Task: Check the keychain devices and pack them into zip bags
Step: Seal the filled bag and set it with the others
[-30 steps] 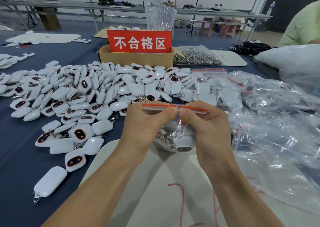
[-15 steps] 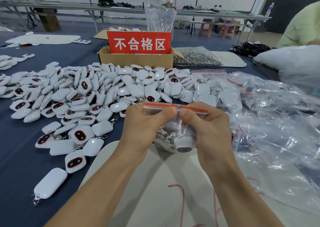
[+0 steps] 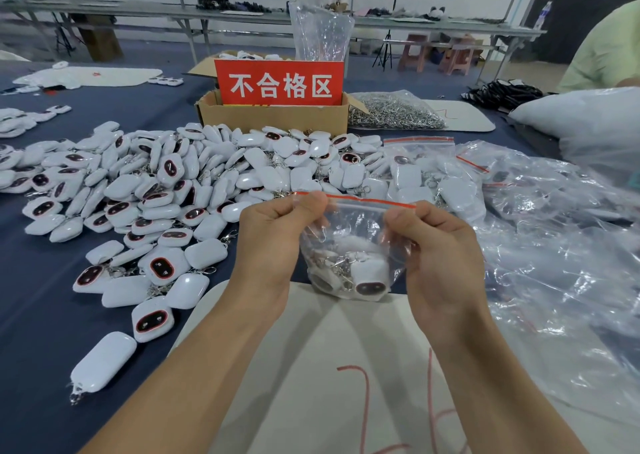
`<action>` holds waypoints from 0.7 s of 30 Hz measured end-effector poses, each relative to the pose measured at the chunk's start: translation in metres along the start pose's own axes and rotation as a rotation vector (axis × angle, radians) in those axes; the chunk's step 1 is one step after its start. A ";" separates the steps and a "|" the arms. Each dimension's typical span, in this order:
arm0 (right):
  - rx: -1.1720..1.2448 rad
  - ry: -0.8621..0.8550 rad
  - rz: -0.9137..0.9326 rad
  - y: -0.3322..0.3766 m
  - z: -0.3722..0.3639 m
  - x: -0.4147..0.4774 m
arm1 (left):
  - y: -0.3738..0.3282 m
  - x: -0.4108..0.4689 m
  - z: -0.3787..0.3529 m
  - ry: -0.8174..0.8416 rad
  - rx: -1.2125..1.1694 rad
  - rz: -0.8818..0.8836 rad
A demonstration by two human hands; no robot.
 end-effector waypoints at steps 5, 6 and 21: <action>0.032 0.013 -0.008 -0.001 0.001 0.002 | 0.004 0.002 0.000 -0.005 0.016 -0.012; 0.039 0.024 -0.007 -0.001 0.001 0.002 | 0.004 0.002 0.000 0.000 0.014 -0.011; -0.050 0.150 0.054 -0.007 0.006 0.009 | 0.012 0.011 0.005 -0.045 -0.143 0.035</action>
Point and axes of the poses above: each hand's wrist, its own x-axis towards the middle knuckle, its own z-axis out of the back of the hand, y = z × x, the point moved 2 cm from there along x, towards the middle knuckle, and after that the axes turned 3 degrees about -z, right-handed, at the moved point
